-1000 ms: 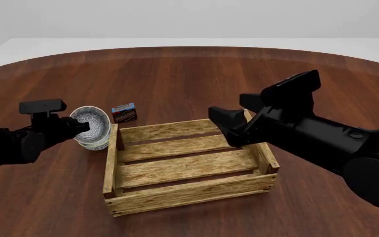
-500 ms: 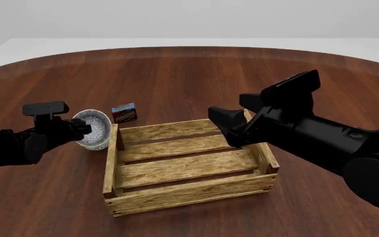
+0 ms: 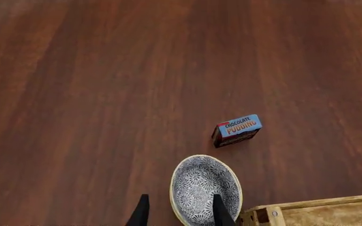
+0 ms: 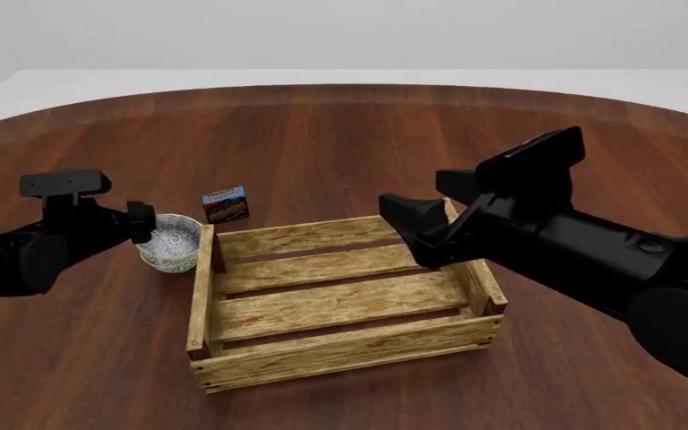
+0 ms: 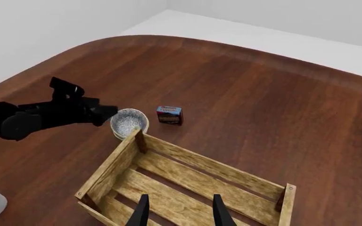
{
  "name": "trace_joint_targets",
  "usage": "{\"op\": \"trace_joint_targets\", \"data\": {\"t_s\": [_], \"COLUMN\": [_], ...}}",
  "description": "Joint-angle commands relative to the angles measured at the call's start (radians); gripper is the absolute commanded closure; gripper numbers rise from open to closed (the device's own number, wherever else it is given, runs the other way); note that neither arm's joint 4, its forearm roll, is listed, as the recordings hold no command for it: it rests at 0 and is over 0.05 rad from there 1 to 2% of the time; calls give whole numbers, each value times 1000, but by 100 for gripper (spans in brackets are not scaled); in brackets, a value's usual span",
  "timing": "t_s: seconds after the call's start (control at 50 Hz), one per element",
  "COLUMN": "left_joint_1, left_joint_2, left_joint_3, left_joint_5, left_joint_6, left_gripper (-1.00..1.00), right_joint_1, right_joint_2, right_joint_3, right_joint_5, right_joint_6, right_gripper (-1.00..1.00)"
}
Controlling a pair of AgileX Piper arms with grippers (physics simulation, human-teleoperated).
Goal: Stack the right bowl on the left bowl and place them in the tray.
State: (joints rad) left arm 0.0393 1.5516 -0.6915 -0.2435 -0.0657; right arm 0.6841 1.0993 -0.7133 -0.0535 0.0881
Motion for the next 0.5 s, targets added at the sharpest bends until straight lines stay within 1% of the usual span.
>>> {"op": "trace_joint_targets", "data": {"t_s": [0.02,0.06,0.08,0.18,0.24,0.28,0.34,0.36,0.38,0.4,0.5], "left_joint_1": [4,3,14,-13,-23,-21,-29,-30,-15,-21,-42], "left_joint_2": [-120,-158,-166,-196,-211,-208,-224,-228,-232,-235,-242], "left_joint_3": [12,19,19,17,11,8,14,15,20,25,24], "left_joint_5": [63,80,83,123,146,155,160,162,155,151,167], "left_joint_6": [33,57,86,92,109,149,159,169,201,210,200], "left_gripper": [-100,-100,-100,-100,-100,-100,-100,-100,-100,-100,-100], "right_joint_1": [2,3,3,5,5,6,8,7,7,7,6], "right_joint_2": [-2,-2,-1,2,4,6,7,8,8,9,14], "right_joint_3": [1,2,2,3,2,2,2,2,2,1,1], "right_joint_5": [0,0,0,-2,-3,-3,-3,-3,-3,-3,-6], "right_joint_6": [-2,-3,-4,-6,-6,-6,-7,-8,-7,-7,-7], "right_gripper": [-100,-100,-100,-100,-100,-100,-100,-100,-100,-100,-100]}}
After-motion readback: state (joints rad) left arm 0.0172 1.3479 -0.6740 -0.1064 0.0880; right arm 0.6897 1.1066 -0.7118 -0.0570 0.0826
